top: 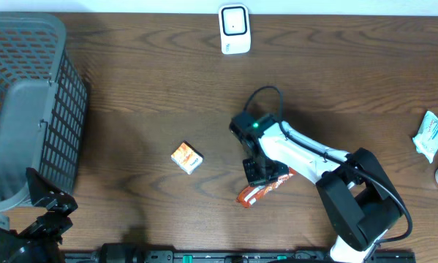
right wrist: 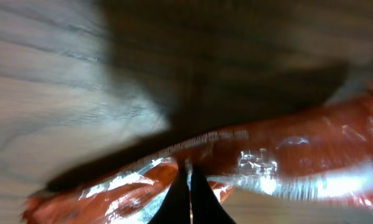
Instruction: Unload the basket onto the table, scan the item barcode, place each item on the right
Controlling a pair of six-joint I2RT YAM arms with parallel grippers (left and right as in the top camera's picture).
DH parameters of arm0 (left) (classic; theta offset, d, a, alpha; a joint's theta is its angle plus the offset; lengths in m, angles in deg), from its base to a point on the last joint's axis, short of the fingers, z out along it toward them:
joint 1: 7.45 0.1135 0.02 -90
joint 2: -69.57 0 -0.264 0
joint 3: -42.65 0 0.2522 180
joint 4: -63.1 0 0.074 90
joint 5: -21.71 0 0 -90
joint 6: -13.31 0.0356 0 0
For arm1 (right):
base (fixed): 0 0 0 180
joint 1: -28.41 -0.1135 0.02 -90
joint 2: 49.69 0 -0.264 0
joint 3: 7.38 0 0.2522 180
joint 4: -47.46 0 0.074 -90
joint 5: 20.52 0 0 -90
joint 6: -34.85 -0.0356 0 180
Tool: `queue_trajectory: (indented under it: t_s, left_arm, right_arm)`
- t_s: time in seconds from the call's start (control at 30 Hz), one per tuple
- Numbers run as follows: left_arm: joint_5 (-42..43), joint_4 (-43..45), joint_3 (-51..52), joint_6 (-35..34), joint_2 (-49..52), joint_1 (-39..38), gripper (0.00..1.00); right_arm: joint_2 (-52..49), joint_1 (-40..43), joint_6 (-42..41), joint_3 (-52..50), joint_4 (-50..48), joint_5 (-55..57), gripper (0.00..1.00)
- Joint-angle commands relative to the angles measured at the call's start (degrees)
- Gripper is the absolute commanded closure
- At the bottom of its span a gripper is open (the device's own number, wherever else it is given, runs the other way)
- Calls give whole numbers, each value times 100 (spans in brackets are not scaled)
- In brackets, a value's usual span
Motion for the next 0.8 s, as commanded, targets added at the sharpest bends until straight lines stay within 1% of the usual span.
queue_trajectory:
  t_s: [0.0,0.1,0.2,0.27,0.37,0.47,0.57,0.67,0.77]
  left_arm:
    - [-52,-2,26,9,-39,13,2]
    - [-52,0,26,9,-39,13,2]
    - [-52,-2,26,9,-39,13,2]
    - [-52,0,26,9,-39,13,2]
    - [-52,-2,26,9,-39,13,2]
    - [-52,-2,26,9,-39,13,2]
    - [-52,0,26,9,-39,13,2]
    - [-52,0,26,9,-39,13,2]
    - [-52,0,26,9,-39,13,2]
  right_arm:
    - [-127,101,-105,-481,-369,-426,99]
    - [-136,122,-98,-616,-634,-522,99]
    - [-39,122,-52,-387,-625,-525,99]
    - [94,122,-4,-76,-367,-529,99]
    - [389,120,142,516,264,-516,99]
    - [723,122,160,881,699,-332,99]
    - [1014,136,155,905,898,-98,99]
    - [1075,162,114,833,1056,109,99]
    - [1071,186,114,546,907,151,99]
